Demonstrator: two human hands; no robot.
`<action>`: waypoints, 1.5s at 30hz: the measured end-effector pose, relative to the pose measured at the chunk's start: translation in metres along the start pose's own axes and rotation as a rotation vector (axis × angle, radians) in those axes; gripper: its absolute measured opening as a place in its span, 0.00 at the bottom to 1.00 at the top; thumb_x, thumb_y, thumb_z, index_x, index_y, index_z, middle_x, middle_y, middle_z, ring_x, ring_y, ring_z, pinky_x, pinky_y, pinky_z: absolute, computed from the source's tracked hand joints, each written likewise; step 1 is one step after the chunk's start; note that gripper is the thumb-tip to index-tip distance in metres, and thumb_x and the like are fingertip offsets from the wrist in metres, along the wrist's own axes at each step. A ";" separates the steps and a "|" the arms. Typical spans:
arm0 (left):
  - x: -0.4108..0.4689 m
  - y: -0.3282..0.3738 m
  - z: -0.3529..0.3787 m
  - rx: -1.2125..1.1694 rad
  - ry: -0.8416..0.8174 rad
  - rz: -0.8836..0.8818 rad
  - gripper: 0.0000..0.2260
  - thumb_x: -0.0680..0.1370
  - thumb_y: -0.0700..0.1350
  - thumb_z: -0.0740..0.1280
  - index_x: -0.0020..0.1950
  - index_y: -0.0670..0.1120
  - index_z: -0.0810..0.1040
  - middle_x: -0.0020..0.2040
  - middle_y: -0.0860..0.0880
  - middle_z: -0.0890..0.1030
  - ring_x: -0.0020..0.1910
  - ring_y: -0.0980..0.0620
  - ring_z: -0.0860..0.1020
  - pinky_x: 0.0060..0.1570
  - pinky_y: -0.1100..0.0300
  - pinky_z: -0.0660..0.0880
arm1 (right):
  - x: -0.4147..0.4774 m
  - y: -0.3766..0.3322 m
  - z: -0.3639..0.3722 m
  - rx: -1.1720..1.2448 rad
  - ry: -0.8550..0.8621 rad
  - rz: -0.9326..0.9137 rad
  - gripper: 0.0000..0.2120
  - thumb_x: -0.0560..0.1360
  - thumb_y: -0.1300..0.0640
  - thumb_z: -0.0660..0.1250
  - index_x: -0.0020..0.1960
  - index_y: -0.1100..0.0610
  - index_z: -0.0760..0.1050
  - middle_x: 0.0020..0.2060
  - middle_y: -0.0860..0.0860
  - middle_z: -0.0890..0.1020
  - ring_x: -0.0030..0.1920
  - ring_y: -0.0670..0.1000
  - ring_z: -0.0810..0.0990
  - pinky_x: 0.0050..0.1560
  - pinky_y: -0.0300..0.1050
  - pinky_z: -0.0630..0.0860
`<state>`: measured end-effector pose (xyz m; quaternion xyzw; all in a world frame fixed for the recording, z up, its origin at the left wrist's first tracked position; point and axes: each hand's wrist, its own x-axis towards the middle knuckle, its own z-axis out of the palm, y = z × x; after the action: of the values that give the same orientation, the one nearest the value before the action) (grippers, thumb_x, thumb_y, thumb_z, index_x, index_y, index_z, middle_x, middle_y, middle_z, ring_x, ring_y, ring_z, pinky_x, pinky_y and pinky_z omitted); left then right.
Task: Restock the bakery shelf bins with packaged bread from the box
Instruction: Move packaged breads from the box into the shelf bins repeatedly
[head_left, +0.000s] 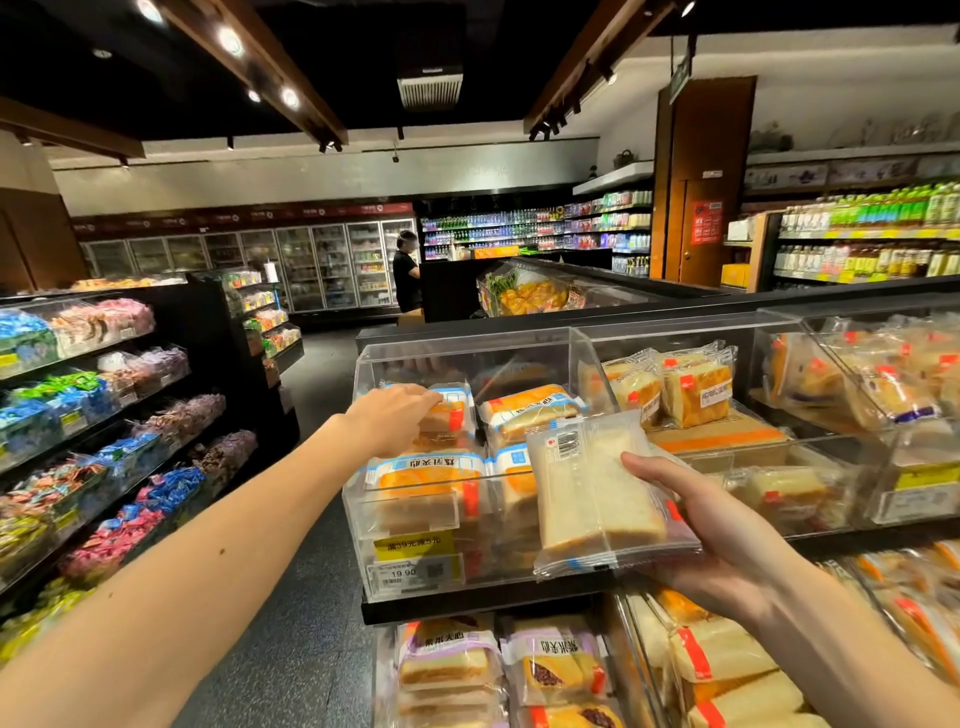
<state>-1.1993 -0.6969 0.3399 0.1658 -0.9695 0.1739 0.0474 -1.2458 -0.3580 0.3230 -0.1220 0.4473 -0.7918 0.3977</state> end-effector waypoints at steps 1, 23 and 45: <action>-0.005 0.005 -0.004 -0.087 0.040 0.011 0.25 0.80 0.40 0.62 0.77 0.50 0.62 0.74 0.46 0.69 0.72 0.45 0.68 0.66 0.47 0.70 | 0.001 0.000 0.001 0.002 -0.008 0.003 0.22 0.68 0.60 0.69 0.61 0.59 0.76 0.51 0.64 0.85 0.49 0.64 0.85 0.53 0.62 0.76; -0.069 0.043 -0.084 -1.628 0.596 -0.177 0.07 0.80 0.44 0.68 0.54 0.41 0.78 0.54 0.38 0.83 0.52 0.41 0.83 0.51 0.42 0.81 | 0.024 0.000 0.015 0.015 -0.147 0.167 0.21 0.79 0.48 0.63 0.66 0.60 0.74 0.56 0.68 0.82 0.52 0.69 0.83 0.35 0.57 0.84; 0.002 0.034 -0.037 -0.534 -0.323 0.105 0.21 0.76 0.47 0.74 0.67 0.49 0.73 0.56 0.50 0.72 0.55 0.50 0.72 0.51 0.61 0.66 | -0.004 -0.001 -0.004 -0.191 -0.212 0.042 0.17 0.72 0.62 0.66 0.58 0.49 0.72 0.52 0.63 0.85 0.53 0.68 0.83 0.47 0.65 0.81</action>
<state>-1.2115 -0.6547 0.3638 0.1227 -0.9832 -0.1132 -0.0742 -1.2463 -0.3520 0.3223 -0.2330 0.4786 -0.7198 0.4456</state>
